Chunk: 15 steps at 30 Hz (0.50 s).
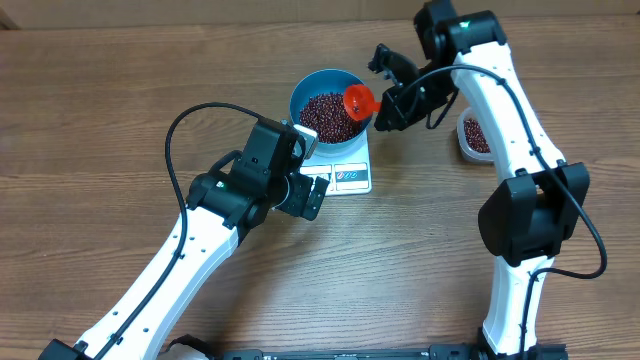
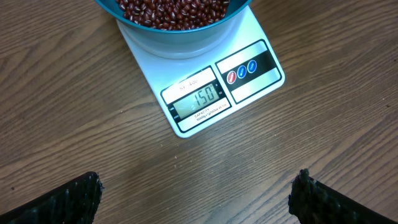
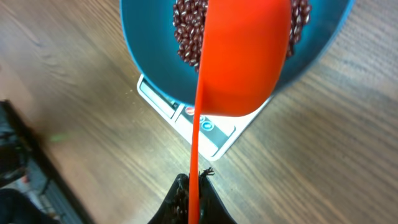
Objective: Scoop item into bowl and weigh 150g on scale
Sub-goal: 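Move the red scoop with the right gripper back to the tub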
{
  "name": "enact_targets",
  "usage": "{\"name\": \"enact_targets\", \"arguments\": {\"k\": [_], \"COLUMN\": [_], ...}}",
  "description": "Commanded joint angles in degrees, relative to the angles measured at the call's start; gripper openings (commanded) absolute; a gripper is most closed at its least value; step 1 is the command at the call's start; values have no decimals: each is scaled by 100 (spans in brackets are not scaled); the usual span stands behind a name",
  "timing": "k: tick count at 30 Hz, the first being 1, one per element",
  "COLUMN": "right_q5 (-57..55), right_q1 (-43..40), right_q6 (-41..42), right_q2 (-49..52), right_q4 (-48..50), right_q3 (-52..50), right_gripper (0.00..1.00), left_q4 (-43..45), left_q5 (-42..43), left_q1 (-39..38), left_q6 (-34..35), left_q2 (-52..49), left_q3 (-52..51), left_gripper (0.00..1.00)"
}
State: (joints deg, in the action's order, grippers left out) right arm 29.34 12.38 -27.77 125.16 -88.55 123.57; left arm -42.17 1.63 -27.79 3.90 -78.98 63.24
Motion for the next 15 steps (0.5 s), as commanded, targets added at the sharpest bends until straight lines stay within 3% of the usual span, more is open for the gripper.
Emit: {"name": "enact_targets", "arguments": {"k": [1, 15], "right_q5": [400, 334], "right_q1": [-166, -966], "right_q6": [-151, -79], "right_q2": [-133, -494], "right_q4": [-177, -780], "right_q3": [232, 256], "right_gripper": [4, 4], "left_q4": [4, 4], "left_q5": [-17, -17], "left_q1": [-37, -37], "left_q6": [-136, -133], "left_q2": [-9, -9], "left_q3": [-20, -20], "left_gripper": [100, 100]}}
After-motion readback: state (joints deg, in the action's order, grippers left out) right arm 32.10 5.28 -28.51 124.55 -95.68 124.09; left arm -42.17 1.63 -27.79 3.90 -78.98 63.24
